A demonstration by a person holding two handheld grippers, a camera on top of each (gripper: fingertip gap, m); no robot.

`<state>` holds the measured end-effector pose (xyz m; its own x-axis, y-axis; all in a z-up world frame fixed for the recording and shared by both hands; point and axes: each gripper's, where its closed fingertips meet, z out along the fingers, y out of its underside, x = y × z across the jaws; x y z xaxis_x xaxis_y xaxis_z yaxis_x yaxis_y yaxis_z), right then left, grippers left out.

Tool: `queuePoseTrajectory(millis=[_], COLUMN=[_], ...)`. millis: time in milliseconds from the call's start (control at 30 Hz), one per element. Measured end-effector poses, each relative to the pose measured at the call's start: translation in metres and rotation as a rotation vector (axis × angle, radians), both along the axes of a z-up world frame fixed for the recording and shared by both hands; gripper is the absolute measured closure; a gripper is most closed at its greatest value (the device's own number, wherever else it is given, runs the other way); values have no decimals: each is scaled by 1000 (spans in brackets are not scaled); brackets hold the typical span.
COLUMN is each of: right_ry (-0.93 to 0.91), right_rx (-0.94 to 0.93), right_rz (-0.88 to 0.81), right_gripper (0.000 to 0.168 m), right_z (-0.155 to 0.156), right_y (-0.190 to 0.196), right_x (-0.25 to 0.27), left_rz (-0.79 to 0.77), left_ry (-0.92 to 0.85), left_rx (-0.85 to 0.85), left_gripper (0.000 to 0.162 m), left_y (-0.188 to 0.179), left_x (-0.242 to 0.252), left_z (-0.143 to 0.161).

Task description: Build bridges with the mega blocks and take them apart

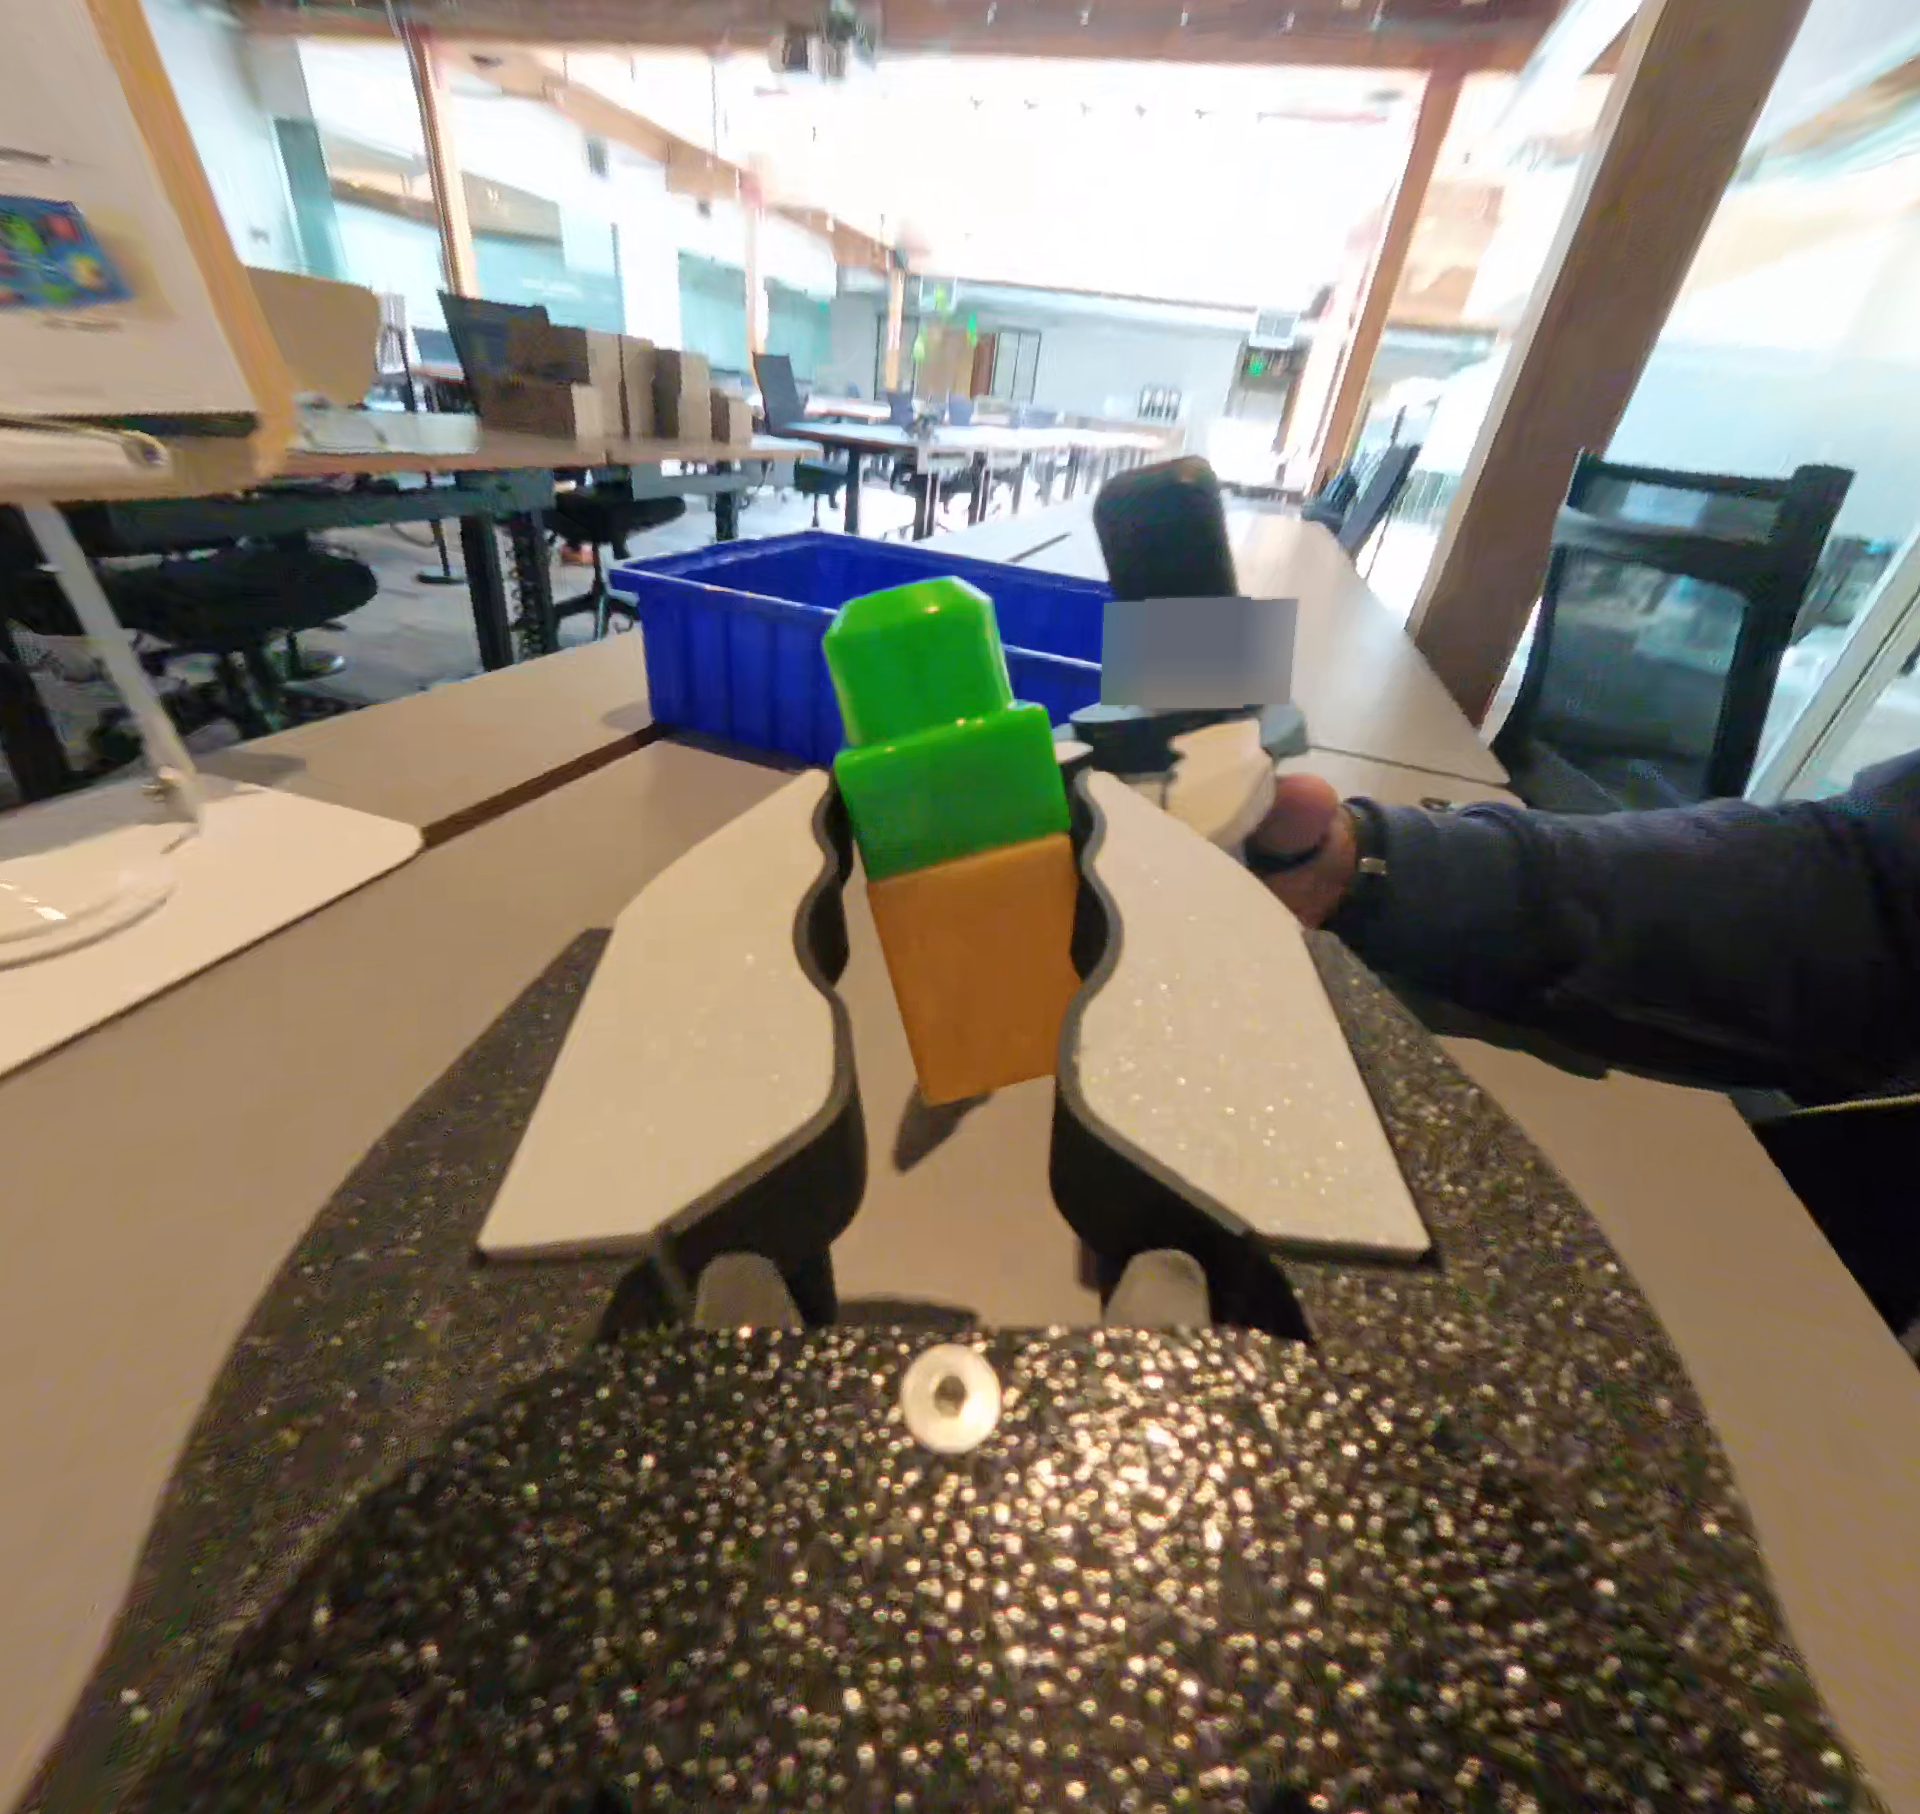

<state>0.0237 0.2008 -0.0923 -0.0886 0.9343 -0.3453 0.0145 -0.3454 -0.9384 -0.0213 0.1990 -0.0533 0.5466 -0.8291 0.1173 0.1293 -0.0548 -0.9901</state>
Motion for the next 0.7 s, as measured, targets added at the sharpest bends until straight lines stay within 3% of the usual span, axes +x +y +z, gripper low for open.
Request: queuePoseTrajectory(millis=[100, 333, 400, 700], right_ry=[15, -122, -164, -410], right_rx=[-2, 86, 128, 323], right_rz=[38, 190, 174, 99], right_gripper=[112, 112, 120, 130], right_z=[3, -21, -27, -57], right_y=[2, -35, -36, -21], right_x=[8, -8, -10, -3], left_rz=[-129, -213, -222, -86], left_ry=[-37, 17, 54, 439], left_rx=[-29, -46, -34, -50], left_gripper=[123, 123, 123, 117], left_y=[-17, -27, -30, -17], left_x=[24, 42, 46, 32], left_z=[-14, -39, -44, -89])
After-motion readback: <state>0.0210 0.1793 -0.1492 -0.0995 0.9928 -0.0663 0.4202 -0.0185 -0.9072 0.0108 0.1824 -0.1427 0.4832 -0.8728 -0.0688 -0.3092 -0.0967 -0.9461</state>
